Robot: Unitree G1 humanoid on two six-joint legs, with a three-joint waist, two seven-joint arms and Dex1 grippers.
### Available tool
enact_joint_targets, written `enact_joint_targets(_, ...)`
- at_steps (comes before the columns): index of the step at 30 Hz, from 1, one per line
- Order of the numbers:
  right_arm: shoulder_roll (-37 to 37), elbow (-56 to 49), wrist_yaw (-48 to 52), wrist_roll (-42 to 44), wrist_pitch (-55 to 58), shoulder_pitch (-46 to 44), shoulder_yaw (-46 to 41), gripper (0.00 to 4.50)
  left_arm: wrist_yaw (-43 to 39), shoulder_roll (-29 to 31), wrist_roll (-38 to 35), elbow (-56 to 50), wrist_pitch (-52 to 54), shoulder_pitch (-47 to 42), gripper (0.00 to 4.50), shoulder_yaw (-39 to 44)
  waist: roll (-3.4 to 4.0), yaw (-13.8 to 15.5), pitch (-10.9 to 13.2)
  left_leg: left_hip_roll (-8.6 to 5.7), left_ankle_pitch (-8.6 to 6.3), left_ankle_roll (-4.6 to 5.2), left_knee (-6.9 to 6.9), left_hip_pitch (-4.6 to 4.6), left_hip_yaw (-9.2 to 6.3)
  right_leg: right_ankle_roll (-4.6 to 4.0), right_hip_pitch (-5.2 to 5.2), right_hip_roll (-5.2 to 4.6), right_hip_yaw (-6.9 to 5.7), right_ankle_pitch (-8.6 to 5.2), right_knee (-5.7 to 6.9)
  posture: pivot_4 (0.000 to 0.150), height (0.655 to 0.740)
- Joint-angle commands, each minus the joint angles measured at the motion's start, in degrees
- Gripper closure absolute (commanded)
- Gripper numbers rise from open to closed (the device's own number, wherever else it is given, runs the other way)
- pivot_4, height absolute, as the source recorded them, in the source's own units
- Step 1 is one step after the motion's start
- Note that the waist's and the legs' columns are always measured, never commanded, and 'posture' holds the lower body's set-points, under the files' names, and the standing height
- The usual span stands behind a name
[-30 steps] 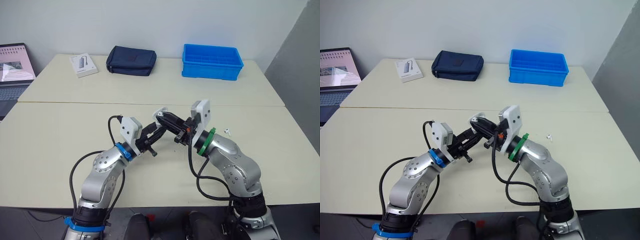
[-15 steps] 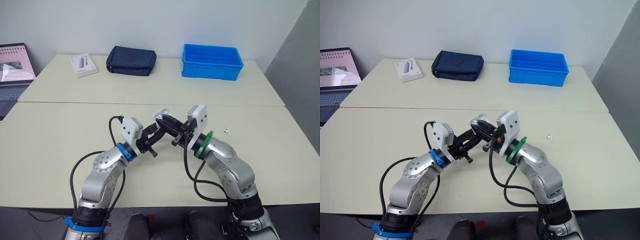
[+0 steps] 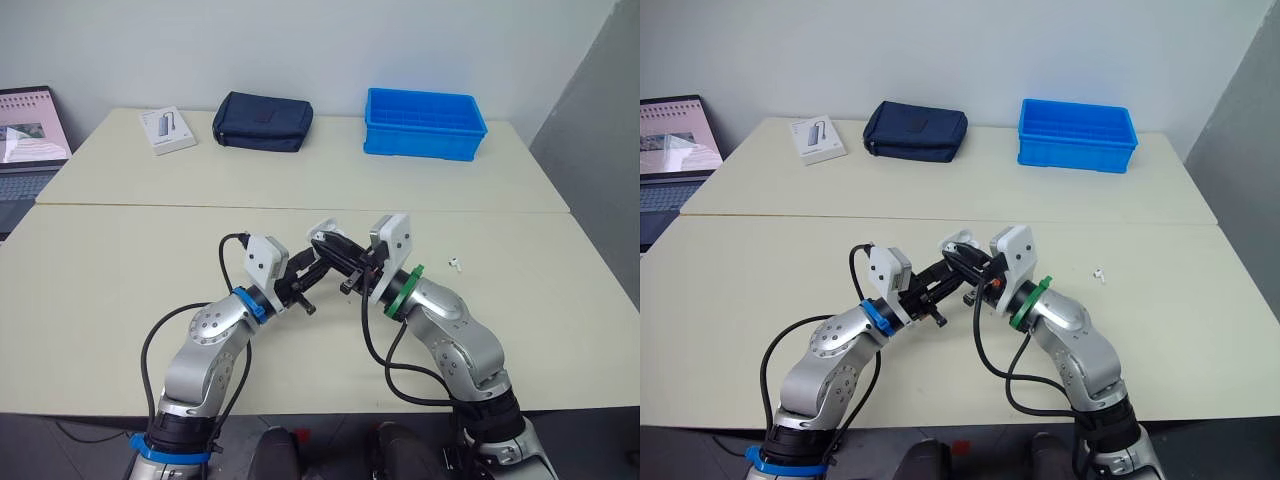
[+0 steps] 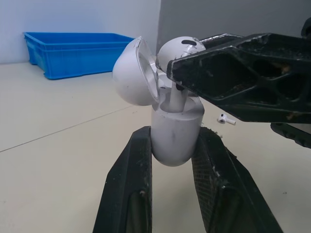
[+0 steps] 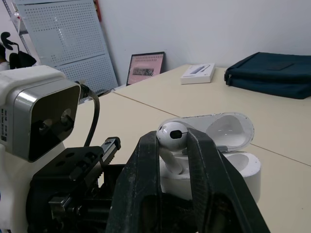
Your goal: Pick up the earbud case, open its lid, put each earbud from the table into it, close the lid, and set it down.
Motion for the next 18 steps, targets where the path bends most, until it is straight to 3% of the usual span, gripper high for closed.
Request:
enact_joint_targets(1, -0.21, 0.26, -0.61, -0.23, 0.87, 0.85, 0.37, 2.77, -0.37, -0.73, -0.83, -3.86, -1.80, -1.74, 3.73, -0.27, 0.00, 0.00, 0.00, 0.00, 0.00, 0.00, -0.01, 0.00, 0.00, 0.00, 0.00, 0.00, 0.00, 0.00, 0.00, 0.150, 0.7218)
enact_joint_targets(9, -1.91, -3.89, -0.76, 1.56, 2.93, 0.53, -1.89, 0.00, 0.30, -0.75, -1.04, -3.51, -1.36, -1.53, 3.73, -0.26, 0.00, 0.01, 0.00, -0.01, 0.00, 0.00, 0.00, -0.01, 0.00, 0.00, 0.00, 0.00, 0.00, 0.00, -0.01, 0.150, 0.7218)
enact_joint_targets(18, -10.43, -12.74, 2.12, 8.15, 8.06, 2.05, -9.76, 0.00, 0.55, -0.80, -0.63, -2.66, -1.81, -1.26, 3.73, 0.09, 0.00, 0.02, 0.00, -0.01, 0.00, 0.00, -0.01, -0.05, 0.00, 0.00, -0.02, 0.00, 0.00, 0.00, -0.03, 0.150, 0.7218)
